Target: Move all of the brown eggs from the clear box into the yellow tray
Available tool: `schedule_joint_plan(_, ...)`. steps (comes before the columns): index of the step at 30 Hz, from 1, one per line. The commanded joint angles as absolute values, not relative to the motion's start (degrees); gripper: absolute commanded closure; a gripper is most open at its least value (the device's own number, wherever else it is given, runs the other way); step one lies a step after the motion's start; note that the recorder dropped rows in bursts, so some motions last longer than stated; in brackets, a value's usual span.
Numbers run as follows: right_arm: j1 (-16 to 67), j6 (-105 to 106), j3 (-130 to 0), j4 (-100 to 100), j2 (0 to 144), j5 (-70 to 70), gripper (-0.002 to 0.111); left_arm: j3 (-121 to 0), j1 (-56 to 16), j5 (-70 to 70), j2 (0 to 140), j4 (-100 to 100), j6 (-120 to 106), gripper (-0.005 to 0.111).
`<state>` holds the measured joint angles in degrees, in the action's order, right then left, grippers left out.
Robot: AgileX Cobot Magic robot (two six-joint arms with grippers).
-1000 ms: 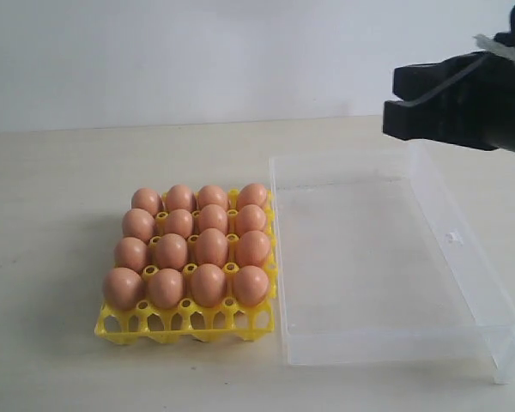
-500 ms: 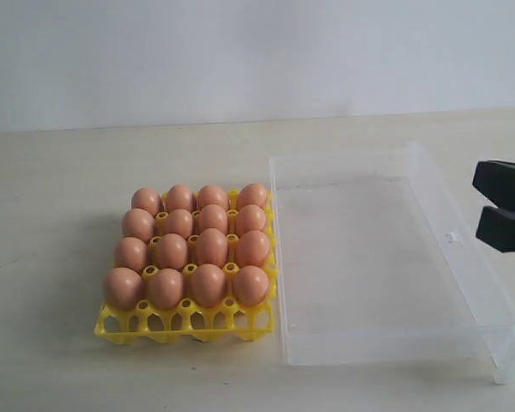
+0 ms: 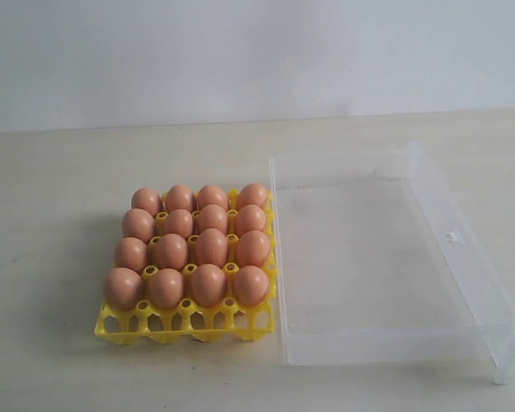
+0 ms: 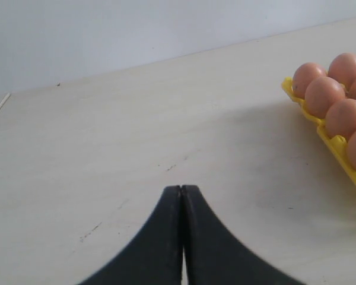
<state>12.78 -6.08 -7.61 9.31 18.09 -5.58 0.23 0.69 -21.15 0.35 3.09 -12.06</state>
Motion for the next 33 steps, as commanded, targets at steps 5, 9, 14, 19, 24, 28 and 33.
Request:
schedule_joint_plan(5,4.82,-5.56,-3.75,10.70,5.79,-5.70,0.108,0.00,0.82,-20.65,0.00,3.54,-11.75,0.107)
schedule_joint_plan(9,2.34,-5.56,-2.67,5.96,3.47,-3.70,0.108,0.00,0.82,-20.65,0.00,3.54,-11.83,0.107)
schedule_joint_plan(14,1.24,-5.56,-0.44,5.49,0.44,-2.22,0.108,0.00,0.82,-20.65,0.00,3.54,-11.83,0.107)
schedule_joint_plan(19,1.24,-5.56,0.00,5.49,0.00,-0.59,0.108,0.00,0.82,-20.65,0.00,3.54,-11.83,0.107)
schedule_joint_plan(24,1.36,-5.56,0.00,5.49,0.00,0.64,0.108,0.00,0.82,-20.65,0.00,3.54,-11.83,0.107)
schedule_joint_plan(28,1.47,-5.56,0.00,5.49,0.00,0.64,0.108,0.00,0.82,-20.65,0.00,3.54,-11.83,0.107)
schedule_joint_plan(33,4.06,-5.56,0.00,4.82,0.00,0.64,0.108,0.00,0.82,-20.65,0.00,3.54,-11.75,0.107)
